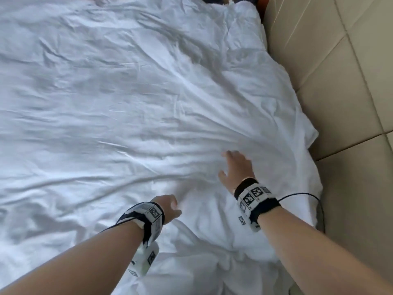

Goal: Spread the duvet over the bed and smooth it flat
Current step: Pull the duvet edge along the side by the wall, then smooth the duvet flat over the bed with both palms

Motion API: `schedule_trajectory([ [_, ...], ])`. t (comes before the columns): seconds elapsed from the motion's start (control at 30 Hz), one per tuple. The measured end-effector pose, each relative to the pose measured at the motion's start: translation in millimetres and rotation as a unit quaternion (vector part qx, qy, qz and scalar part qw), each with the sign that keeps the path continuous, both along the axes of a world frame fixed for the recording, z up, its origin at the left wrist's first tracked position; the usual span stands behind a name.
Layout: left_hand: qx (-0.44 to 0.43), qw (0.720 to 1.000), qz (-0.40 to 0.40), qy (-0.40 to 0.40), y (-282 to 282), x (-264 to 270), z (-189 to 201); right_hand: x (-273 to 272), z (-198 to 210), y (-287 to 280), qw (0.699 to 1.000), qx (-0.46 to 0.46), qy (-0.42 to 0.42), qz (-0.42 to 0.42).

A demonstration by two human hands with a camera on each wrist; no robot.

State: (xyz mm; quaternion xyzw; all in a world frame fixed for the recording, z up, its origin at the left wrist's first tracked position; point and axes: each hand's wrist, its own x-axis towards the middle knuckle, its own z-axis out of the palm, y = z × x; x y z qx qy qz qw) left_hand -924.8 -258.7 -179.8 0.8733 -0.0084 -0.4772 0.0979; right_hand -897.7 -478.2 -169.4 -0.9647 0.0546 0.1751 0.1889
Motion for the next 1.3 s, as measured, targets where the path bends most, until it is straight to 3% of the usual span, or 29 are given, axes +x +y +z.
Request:
schedule_trajectory([
  [0.03,0.011,1.0,0.012,0.004,16,-10,-5,-12,-7,27,0.994,0.043,0.081,0.059],
  [0.1,0.035,0.999,0.027,0.023,50,-32,-13,-43,-21,72,0.954,0.074,0.231,0.175],
  [0.17,0.039,0.997,0.029,0.059,80,-55,-22,-78,-33,103,0.913,0.06,0.309,0.259],
  [0.23,0.018,0.995,0.007,0.099,102,-78,-36,-117,-49,122,0.884,0.062,0.362,0.288],
  [0.33,-0.013,0.99,-0.068,0.122,115,-108,-63,-173,-87,139,0.891,-0.012,0.371,0.262],
  [0.43,-0.017,0.987,-0.151,0.049,117,-130,-100,-211,-120,152,0.925,-0.087,0.324,0.18],
  [0.5,-0.021,0.984,-0.174,0.014,117,-145,-121,-227,-131,165,0.937,-0.08,0.313,0.131],
  [0.6,-0.068,0.976,-0.202,0.033,121,-174,-141,-260,-125,173,0.947,-0.065,0.303,0.082],
  [0.7,-0.101,0.966,-0.232,0.05,128,-194,-140,-302,-117,158,0.929,-0.105,0.353,0.045],
  [0.77,-0.089,0.96,-0.255,0.073,132,-195,-135,-306,-117,153,0.889,-0.15,0.431,0.023],
  [0.83,-0.086,0.97,-0.218,0.057,134,-175,-131,-276,-118,156,0.875,-0.155,0.459,-0.009],
  [0.87,-0.091,0.978,-0.181,0.038,133,-161,-129,-254,-115,161,0.884,-0.14,0.446,-0.018],
  [1.0,-0.068,0.99,-0.1,-0.079,130,-84,-111,-159,-86,174,0.96,-0.071,0.269,-0.022],
  [1.1,-0.044,0.982,-0.097,-0.154,124,-18,-97,-80,-68,170,0.984,-0.065,0.163,0.003],
  [1.17,-0.041,0.983,-0.073,-0.162,126,17,-99,-18,-69,156,0.99,-0.099,0.092,0.031],
  [1.23,-0.034,0.991,-0.037,-0.12,140,30,-121,48,-76,138,0.988,-0.146,0.035,0.026],
  [1.3,-0.006,0.998,-0.032,-0.06,159,19,-149,102,-89,123,0.984,-0.172,0.04,-0.008],
])
